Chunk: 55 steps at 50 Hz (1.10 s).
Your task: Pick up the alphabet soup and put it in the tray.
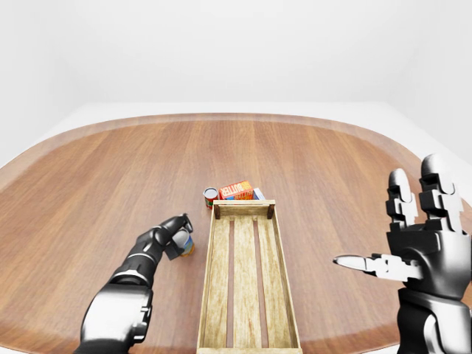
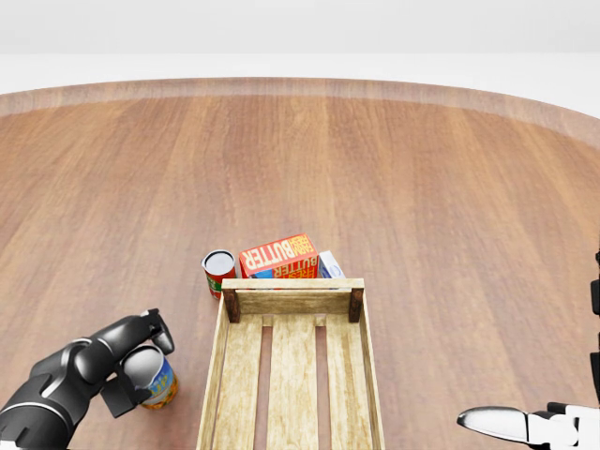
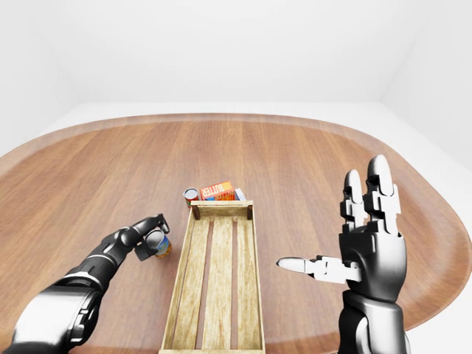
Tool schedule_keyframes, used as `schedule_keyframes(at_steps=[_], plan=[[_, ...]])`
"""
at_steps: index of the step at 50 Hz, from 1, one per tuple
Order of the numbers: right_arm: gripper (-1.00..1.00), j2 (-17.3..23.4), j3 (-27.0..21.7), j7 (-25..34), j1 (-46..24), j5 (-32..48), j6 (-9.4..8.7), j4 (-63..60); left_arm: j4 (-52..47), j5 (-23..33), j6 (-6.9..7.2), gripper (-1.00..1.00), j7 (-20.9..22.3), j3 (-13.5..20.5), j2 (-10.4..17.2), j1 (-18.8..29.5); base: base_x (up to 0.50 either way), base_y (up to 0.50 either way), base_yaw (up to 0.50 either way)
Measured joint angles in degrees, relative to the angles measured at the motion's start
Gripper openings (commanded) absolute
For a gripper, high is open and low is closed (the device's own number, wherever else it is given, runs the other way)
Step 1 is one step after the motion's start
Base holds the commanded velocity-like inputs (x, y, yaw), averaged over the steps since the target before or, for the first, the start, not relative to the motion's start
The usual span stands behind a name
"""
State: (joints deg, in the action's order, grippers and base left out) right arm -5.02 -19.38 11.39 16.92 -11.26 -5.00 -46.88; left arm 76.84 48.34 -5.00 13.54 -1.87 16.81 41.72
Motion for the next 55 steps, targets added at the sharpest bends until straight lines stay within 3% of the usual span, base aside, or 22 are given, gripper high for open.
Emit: schedule_keyframes(at_steps=[12,18,24,39,43,55], plan=[[1.0,0.0,0.3,-0.1,0.0,0.3,0.0,0.3,-1.9,-2.0,0.0,-1.0,0.3,1.4,5.2,0.1,0.0,0.0,0.0],[1.0,0.1,0.7,-0.4,-0.1,0.5,0.0,0.7,-8.3,-2.2,0.03,-1.0,2.3,1.9,7.0,-0.5,0.0,0.0,0.0],[1.0,0.2,1.1,-0.6,-0.2,0.7,0.0,0.9,-23.9,-1.3,2.21,-1.0,7.5,3.9,7.5,-4.6,0.0,0.0,0.0],[1.0,0.6,2.2,-1.2,-0.4,1.0,0.0,1.8,-66.0,1.7,8.4,-1.0,25.5,10.1,6.4,-15.2,0.0,0.0,0.0],[1.0,0.7,2.2,-1.3,-0.4,1.0,0.0,1.9,-75.1,1.5,10.0,-1.0,26.4,10.9,5.3,-16.9,0.0,0.0,0.0],[1.0,0.8,2.2,-1.4,-0.4,0.9,0.0,1.9,-92.6,2.7,10.0,-1.0,26.5,9.4,1.4,-17.5,0.0,0.0,0.0]])
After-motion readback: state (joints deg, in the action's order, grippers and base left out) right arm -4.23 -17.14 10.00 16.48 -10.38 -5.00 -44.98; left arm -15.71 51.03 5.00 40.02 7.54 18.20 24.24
